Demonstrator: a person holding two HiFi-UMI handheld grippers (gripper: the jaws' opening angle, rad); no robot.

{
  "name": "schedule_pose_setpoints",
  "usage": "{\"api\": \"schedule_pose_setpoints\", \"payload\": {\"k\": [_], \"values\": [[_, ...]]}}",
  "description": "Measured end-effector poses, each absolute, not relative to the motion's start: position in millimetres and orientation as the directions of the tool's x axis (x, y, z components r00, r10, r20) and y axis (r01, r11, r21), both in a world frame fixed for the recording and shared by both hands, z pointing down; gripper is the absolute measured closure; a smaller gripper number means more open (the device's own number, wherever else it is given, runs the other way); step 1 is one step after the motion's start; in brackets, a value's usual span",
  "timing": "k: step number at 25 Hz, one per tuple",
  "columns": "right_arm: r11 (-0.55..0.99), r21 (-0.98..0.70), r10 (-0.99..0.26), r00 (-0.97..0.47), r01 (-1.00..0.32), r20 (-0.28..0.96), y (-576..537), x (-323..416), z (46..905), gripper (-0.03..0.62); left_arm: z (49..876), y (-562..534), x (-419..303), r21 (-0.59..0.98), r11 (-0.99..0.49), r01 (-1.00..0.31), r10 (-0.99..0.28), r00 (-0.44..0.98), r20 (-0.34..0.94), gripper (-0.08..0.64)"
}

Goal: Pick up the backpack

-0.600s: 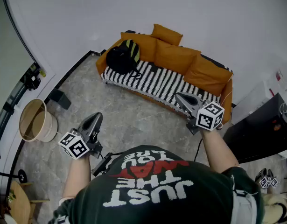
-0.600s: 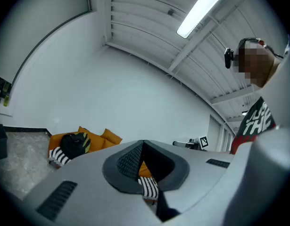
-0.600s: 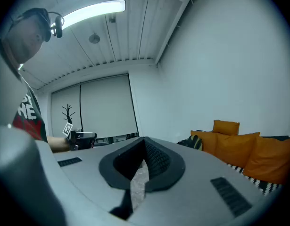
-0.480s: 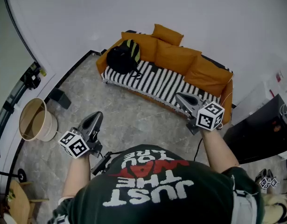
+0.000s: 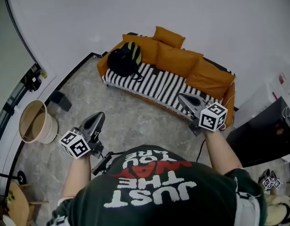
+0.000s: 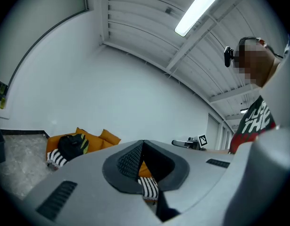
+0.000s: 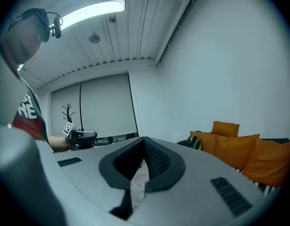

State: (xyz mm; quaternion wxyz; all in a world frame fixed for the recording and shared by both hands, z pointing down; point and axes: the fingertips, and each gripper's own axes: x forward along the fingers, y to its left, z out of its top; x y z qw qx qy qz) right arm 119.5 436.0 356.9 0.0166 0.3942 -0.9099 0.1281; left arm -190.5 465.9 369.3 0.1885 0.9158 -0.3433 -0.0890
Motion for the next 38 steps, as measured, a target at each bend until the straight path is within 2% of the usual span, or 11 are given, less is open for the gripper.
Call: {"api": "schedule_pose_setpoints", "payload": {"k": [11,19,25,32,38], "values": [[0.666,-0.247,-0.707,-0.701,-0.703,0.089,442.6,159.3,351.4,0.565,357.7,463.9,-149.1,0.384,-0.698,-0.605,-0.664,0.747,-0.032,0.549],[0.678,-0.267,-0.687,-0.72,-0.685,0.103,454.8,202.1,364.4,0.565,353.3,468.2,-101.2,0.38,-0.698,-0.607,-0.664,0.747,-0.025,0.549],[0.677,-0.29,-0.679,-0.726,-0.676,0.109,442.2,210.5,378.7,0.565,358.7,452.2,-92.0,0.388,-0.693,-0.607,-0.66,0.751,-0.004,0.549],[0.652,-0.3,-0.687,-0.71,-0.696,0.156,382.5,195.2,402.0,0.565,386.6,380.3,-110.0,0.431,-0.691,-0.581,-0.648,0.762,-0.012,0.549],[0.629,-0.278,-0.711,-0.682,-0.726,0.172,274.6,153.3,411.9,0.564,416.0,257.1,-147.0,0.46,-0.716,-0.525,-0.601,0.799,-0.024,0.549]]}}
